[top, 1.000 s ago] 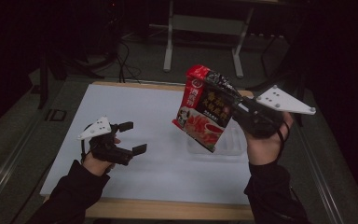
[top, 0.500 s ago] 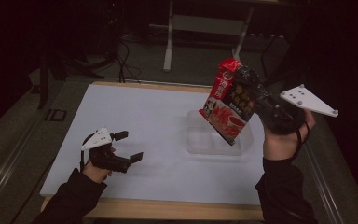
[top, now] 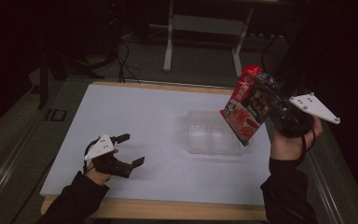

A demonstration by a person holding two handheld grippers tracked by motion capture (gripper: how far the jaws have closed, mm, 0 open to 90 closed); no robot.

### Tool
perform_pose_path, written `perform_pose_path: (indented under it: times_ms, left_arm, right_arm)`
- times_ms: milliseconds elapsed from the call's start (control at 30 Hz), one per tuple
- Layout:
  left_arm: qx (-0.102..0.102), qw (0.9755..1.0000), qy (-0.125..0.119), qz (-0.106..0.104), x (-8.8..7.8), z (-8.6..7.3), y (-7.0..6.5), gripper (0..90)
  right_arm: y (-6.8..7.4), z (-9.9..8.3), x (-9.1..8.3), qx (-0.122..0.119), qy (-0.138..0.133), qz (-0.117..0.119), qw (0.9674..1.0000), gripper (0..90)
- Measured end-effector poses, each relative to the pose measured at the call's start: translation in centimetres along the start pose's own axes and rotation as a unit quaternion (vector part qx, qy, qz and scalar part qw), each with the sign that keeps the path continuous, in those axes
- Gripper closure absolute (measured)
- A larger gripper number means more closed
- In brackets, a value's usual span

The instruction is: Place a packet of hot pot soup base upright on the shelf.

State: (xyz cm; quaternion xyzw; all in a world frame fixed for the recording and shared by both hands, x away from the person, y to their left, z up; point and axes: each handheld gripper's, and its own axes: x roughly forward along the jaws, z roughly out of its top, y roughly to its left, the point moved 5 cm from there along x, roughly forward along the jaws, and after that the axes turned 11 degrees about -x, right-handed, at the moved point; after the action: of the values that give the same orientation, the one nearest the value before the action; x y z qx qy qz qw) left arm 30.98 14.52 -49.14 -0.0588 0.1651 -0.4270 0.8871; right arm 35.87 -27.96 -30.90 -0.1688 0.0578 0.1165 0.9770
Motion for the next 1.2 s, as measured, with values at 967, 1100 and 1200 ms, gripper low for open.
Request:
perform_pose_path:
  times_ms: [967, 1100, 1200]
  left_arm:
    - [-0.01, 0.9998, -0.016, -0.006, -0.2, -0.1, -0.3, 0.2]
    - [-0.013, 0.9997, -0.018, -0.007, -0.3, -0.1, -0.2, 0.2]
    - [-0.014, 0.9997, -0.017, -0.008, -0.3, -0.1, -0.2, 0.2]
  right_arm:
    - [-0.9, -7.1, 4.9, 0.018, 0.077, -0.056, 0.9953, 76.6]
    - [-0.5, -7.6, 5.4, 0.017, 0.078, -0.056, 0.9953, 76.6]
    - [-0.2, -8.2, 5.7, 0.019, 0.08, -0.058, 0.9949, 76.6]
